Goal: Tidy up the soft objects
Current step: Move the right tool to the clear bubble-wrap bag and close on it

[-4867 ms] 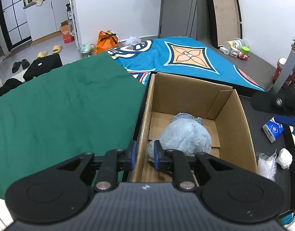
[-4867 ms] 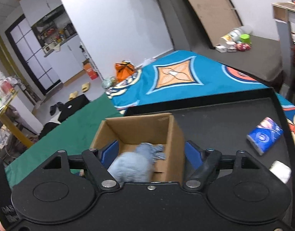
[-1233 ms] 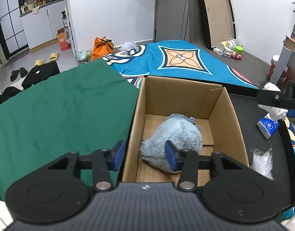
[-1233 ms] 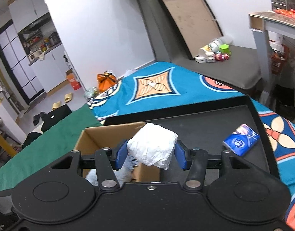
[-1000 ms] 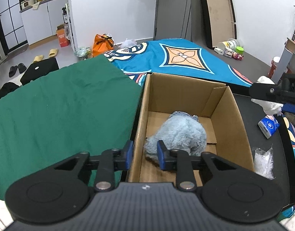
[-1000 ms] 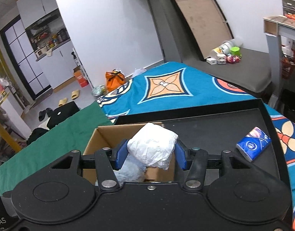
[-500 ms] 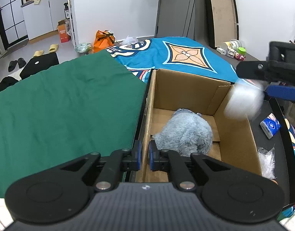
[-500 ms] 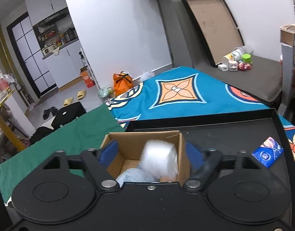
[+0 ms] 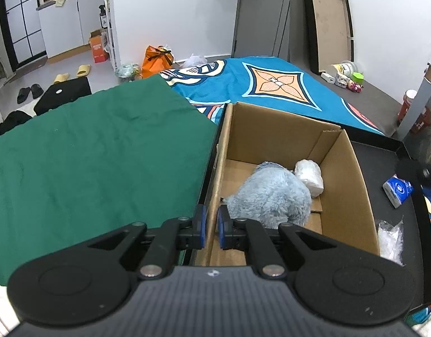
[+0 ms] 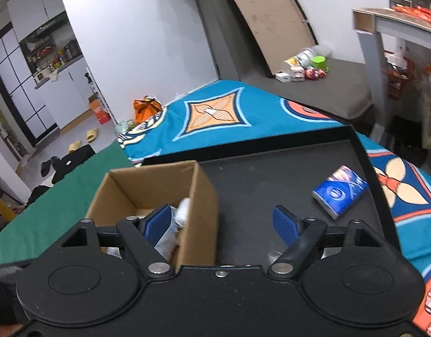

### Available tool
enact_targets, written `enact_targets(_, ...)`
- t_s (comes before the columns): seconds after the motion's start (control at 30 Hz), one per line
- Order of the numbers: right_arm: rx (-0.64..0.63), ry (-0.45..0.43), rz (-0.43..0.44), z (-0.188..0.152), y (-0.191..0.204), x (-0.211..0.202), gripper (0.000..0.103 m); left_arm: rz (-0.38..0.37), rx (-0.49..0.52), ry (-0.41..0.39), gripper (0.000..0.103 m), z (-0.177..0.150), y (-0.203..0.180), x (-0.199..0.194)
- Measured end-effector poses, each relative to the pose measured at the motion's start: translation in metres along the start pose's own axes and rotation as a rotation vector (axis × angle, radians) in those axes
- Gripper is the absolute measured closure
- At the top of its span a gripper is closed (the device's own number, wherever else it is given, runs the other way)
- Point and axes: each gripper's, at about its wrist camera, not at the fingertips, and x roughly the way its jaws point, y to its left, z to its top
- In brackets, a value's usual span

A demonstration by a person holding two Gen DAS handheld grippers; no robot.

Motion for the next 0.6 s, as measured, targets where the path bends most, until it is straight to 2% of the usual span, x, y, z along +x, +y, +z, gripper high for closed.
enact_targets(0.3,0.017,0.052,-0.048,-0.018,-0.026,0.000,0.025,0.033,0.008,0.008,0.094,0.002,-0.005,-0.001)
enact_targets(0.43,0.043,0.083,-0.068,-0.028,-0.039,0.006,0.025,0.055,0.037,0.001,0.091,0.003,-0.013,-0.003)
enact_targets(0.5,0.048,0.096,-0.073,-0.031,-0.044,0.008,0.025,0.068,0.051,0.004,0.087,0.003,-0.017,-0.003)
enact_targets(0.6,0.051,0.113,-0.080,-0.035,-0.050,0.013,0.025,0.068,0.053,0.012,0.074,0.005,-0.021,-0.002)
